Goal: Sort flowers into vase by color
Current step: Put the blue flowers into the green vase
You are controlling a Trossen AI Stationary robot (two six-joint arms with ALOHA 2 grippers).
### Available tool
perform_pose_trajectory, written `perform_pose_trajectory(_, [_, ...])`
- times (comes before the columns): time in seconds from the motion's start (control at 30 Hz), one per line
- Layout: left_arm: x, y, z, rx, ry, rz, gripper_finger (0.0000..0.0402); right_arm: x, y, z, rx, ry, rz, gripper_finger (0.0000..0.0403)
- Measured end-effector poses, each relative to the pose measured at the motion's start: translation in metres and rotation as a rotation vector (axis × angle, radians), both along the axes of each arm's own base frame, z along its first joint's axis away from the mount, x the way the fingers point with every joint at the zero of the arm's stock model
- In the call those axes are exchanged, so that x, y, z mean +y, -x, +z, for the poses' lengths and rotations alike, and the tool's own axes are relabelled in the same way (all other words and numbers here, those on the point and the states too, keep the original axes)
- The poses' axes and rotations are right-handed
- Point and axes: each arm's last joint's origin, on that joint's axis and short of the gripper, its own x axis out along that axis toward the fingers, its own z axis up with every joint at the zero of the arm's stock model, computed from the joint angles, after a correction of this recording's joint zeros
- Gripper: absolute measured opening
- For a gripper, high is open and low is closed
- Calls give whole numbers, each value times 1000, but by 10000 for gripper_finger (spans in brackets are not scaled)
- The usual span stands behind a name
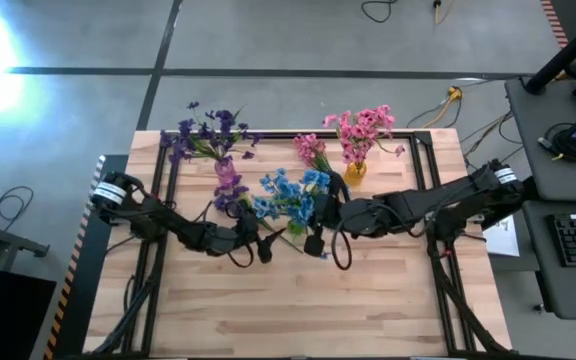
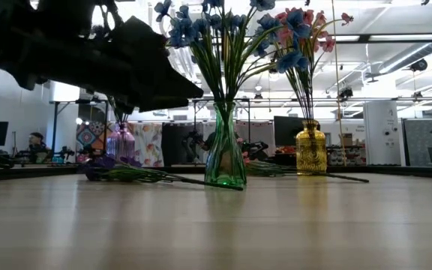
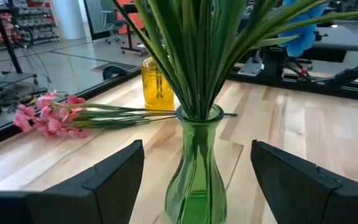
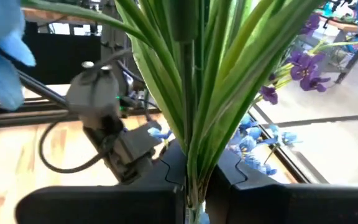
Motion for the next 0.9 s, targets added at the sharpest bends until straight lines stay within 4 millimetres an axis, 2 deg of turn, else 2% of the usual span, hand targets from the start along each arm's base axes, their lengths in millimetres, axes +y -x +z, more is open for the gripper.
perform_pose_trajectory(0.3, [5, -20, -23, 47, -36, -45, 281, 0, 0, -6, 18, 0, 1, 20])
perform_pose_trajectory(0.53, [5, -32, -38, -8, -39, -33, 282, 0, 0, -9, 30, 9, 4, 20])
perform_pose_trajectory(0.9, [12, -48, -47, -36, -67, -4, 282, 0, 0, -12, 44, 20, 6, 20])
